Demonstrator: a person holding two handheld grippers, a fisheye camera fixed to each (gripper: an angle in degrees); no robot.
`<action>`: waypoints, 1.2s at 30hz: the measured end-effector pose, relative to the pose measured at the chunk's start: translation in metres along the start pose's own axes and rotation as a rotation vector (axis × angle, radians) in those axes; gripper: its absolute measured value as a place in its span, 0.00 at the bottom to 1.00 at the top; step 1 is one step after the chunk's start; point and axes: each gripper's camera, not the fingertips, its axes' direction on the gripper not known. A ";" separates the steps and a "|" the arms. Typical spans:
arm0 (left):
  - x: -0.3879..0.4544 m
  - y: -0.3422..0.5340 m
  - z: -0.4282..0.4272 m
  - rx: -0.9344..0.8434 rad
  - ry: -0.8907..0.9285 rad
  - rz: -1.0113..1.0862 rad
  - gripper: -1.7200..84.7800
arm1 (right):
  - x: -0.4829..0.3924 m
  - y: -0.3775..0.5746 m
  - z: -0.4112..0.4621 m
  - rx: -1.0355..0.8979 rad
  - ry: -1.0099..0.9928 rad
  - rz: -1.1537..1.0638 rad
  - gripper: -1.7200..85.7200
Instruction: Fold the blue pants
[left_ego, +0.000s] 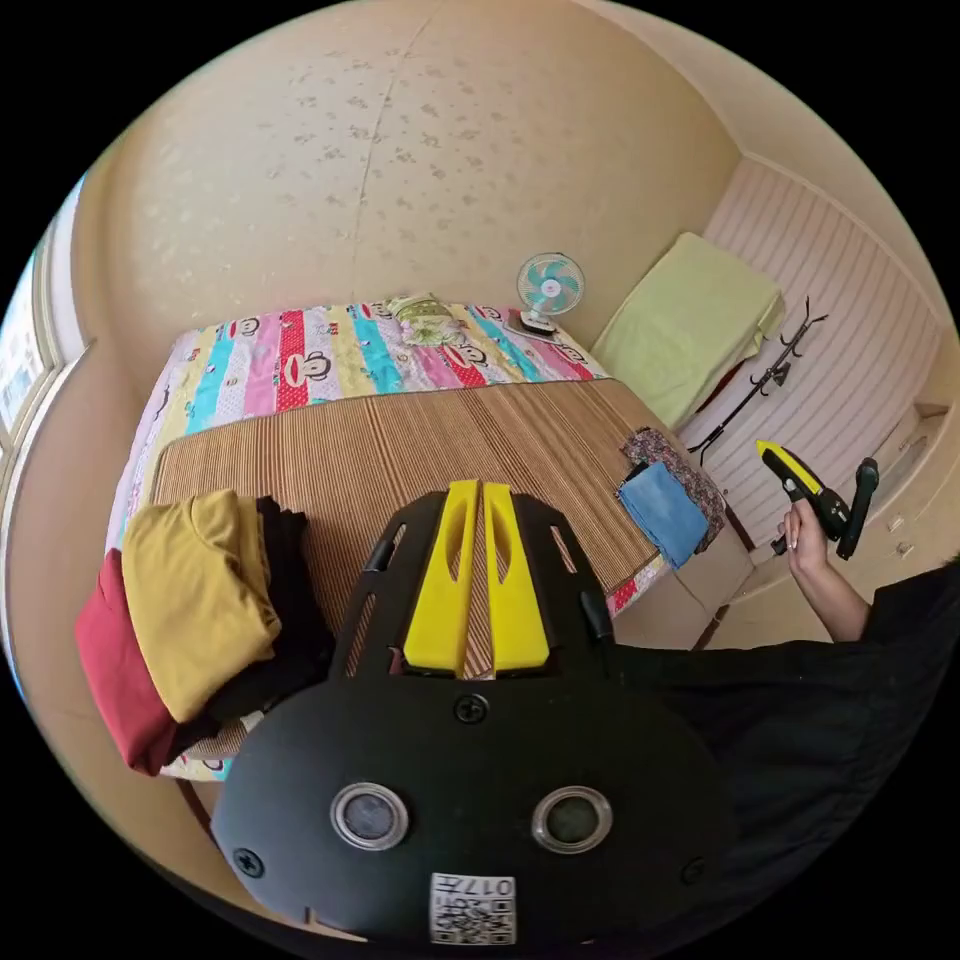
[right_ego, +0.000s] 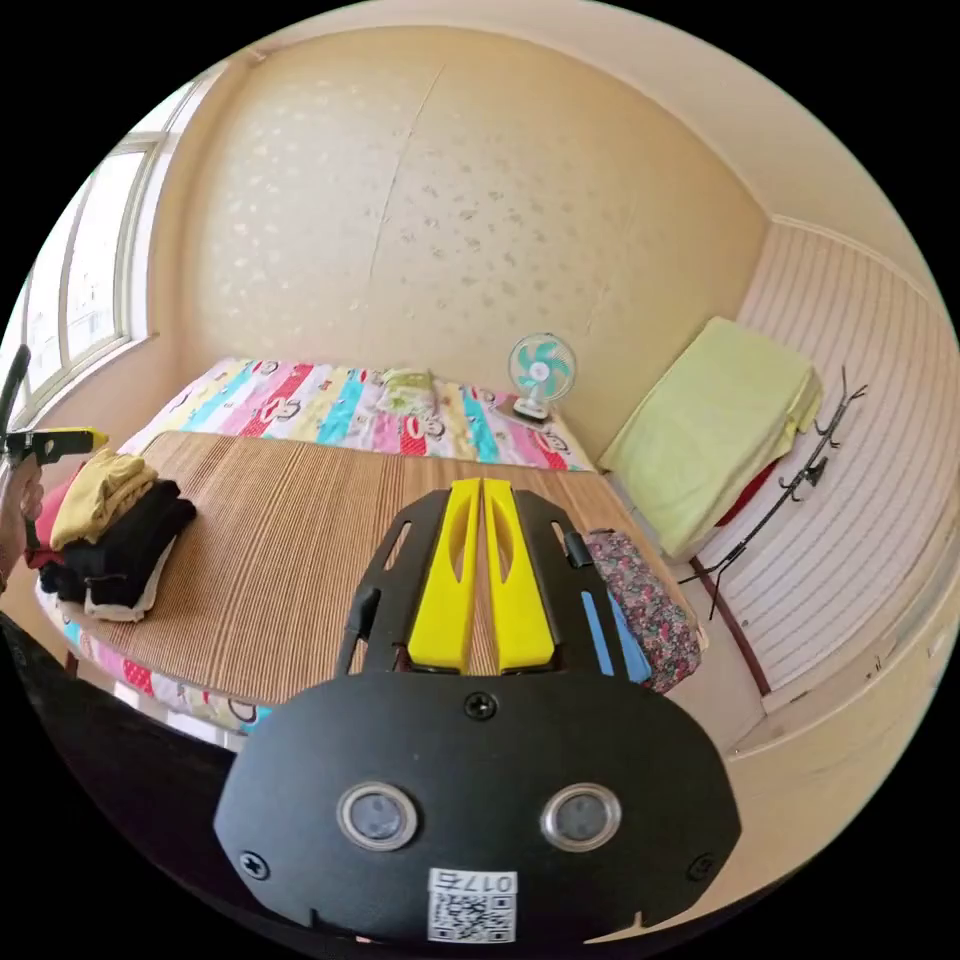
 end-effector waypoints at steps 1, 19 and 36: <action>0.025 -0.014 0.012 0.011 0.024 0.056 0.02 | 0.015 0.006 -0.004 0.040 0.051 0.048 0.03; 0.153 -0.139 0.152 0.128 1.023 -0.494 0.01 | 0.150 0.112 0.393 -1.135 -0.321 0.245 0.11; 0.071 -0.151 0.111 0.370 1.146 -0.916 0.01 | 0.125 0.033 0.349 -0.894 -0.139 0.121 0.03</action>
